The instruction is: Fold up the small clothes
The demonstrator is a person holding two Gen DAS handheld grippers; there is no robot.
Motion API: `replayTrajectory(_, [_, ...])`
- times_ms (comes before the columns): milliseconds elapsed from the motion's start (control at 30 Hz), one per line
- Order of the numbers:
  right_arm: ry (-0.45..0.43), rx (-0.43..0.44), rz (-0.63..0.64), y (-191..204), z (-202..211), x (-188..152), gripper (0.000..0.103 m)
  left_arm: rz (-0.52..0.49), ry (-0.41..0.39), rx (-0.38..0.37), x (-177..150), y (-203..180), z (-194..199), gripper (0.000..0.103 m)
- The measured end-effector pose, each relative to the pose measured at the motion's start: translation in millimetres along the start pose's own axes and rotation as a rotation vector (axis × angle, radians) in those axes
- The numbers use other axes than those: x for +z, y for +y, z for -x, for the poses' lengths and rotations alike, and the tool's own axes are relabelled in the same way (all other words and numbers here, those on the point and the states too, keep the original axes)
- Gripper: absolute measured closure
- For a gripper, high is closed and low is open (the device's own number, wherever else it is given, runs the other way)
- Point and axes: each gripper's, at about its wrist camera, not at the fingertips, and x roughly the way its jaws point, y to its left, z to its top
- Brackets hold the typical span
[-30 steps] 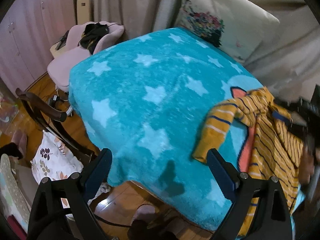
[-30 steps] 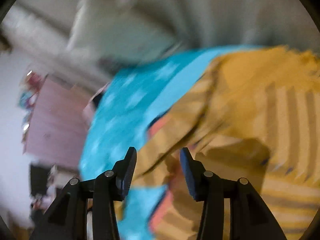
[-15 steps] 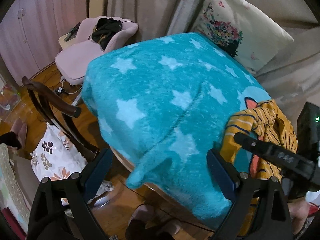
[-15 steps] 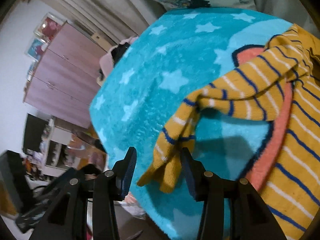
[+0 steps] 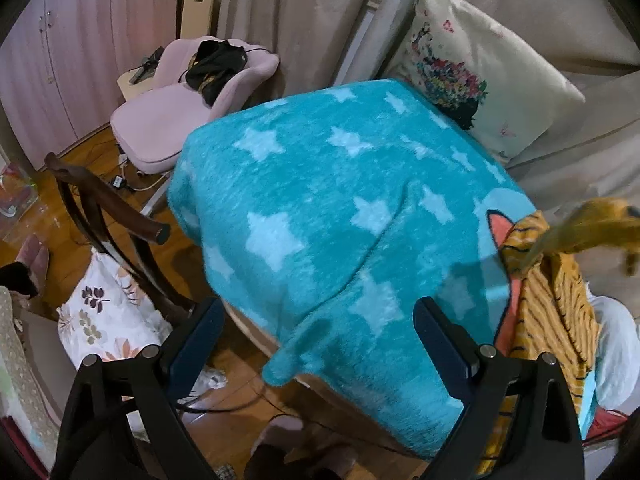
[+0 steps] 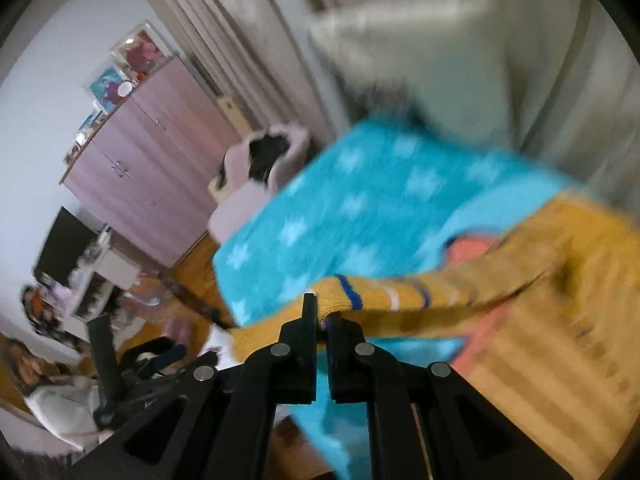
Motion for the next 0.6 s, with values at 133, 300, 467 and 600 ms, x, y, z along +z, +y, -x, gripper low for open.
replayTrajectory(133, [-0.06,-0.154,0.067,-49,91,18,0.099,-0.003,-0.011,-0.033,0,-15,4,0.008])
replayTrajectory(300, [-0.023,-0.429,0.036,-142,148,-3,0.099,-0.024,-0.033,-0.022,-9,-34,13,0.008])
replayTrajectory(467, [0.153,-0.685,-0.145,-275,127,-60,0.098,-0.017,-0.054,0.018,-20,-48,25,0.008])
replayTrajectory(600, [0.162,-0.694,-0.319,-327,119,-93,0.076,-0.013,-0.075,0.069,-32,-56,40,0.008])
